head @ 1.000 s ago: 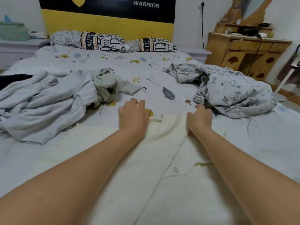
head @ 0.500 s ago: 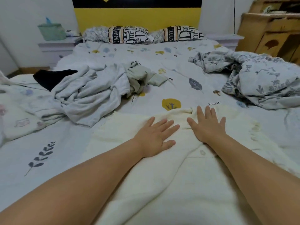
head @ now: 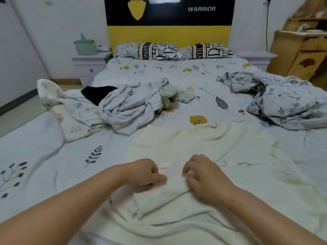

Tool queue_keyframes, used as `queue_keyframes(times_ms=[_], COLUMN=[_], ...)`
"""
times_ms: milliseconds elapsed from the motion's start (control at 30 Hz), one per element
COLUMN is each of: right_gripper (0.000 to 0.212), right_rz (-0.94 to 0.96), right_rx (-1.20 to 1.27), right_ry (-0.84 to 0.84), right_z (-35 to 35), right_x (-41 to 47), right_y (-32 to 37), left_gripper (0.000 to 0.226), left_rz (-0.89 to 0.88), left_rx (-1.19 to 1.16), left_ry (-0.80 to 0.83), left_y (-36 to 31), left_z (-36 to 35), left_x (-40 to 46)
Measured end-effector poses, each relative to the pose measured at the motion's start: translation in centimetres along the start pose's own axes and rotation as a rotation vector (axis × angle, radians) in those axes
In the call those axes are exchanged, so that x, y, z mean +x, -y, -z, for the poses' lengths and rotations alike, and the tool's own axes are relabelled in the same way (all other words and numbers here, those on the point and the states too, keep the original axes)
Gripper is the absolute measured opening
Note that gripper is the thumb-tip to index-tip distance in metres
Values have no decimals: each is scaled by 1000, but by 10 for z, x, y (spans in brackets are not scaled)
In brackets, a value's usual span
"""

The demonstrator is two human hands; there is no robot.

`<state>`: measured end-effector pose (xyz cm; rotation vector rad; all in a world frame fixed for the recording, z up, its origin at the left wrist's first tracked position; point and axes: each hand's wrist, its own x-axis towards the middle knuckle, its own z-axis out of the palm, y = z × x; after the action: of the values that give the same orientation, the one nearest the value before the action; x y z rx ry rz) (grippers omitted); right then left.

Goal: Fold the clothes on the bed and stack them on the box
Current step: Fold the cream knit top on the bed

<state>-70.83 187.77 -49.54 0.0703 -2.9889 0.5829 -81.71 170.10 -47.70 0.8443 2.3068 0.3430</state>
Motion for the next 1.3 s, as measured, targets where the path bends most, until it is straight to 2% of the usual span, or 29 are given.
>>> queue_keyframes(times_ms=[67,133,200,267,300,367,433,500,567,600,667,767,800,833,900,933,1033,1067,1133,1167,1233,1300], right_gripper=[45,41,28,16,18,25,33,59,74,70,60,82,79,67,39,35,35,34,31,27,22,16], right_rz=[14,15,19,23,19,-11,-12,9,-11,-25,-42,-32,-26,-20,-13,-10,-22,-36,-51,-45,-47,-97], right_rx=[34,46,27,-43,-67,-83,-87,-118,-186,-198,-227,-234,-223,-203,-135,-120,-127,-127,-159,-186,-216,-149], right_ry=[57,135,149,67,10,-92,-121,-49,40,40,49,79,71,56,31,26,63,94,152,161,159,151], right_z=[-1,0,-1,-2,-2,-2,-9,-23,-33,-35,-33,-24,-21,-17,-12,-11,-10,-9,-8,-8,-5,0], right_x=[-11,-19,-24,-27,-28,-30,-34,-36,-37,-37,-36,-41,-45,-49,-57,-61,-70,-73,-77,-79,-82,-84], right_y=[11,15,17,19,20,24,27,27,26,25,27,31,33,36,41,44,50,53,56,57,61,64], left_gripper=[43,39,25,10,7,8,23,49,61,62,62,46,40,37,37,41,48,42,12,10,22,16], left_rz=[-5,2,8,-13,-24,-29,16,68,76,73,47,112,149,189,260,267,228,212,177,161,136,113], left_rx=[-27,-48,-88,-155,-210,-240,-59,277,447,455,397,302,289,299,352,363,367,359,305,245,86,-90], left_ry=[41,18,-71,-210,-293,-465,-536,-410,-273,-245,-296,-525,-572,-568,-431,-354,-228,-235,-293,-313,-308,-288], left_y=[0,0,1,-1,-1,0,7,23,35,39,45,51,55,62,75,82,97,99,100,99,99,95], left_z=[-4,-8,-8,-5,-3,-1,-5,-21,-36,-41,-42,-35,-33,-31,-26,-24,-22,-22,-21,-19,-12,1], left_x=[-9,-14,-16,-18,-19,-21,-27,-28,-31,-32,-36,-49,-55,-60,-74,-82,-98,-102,-109,-113,-123,-139])
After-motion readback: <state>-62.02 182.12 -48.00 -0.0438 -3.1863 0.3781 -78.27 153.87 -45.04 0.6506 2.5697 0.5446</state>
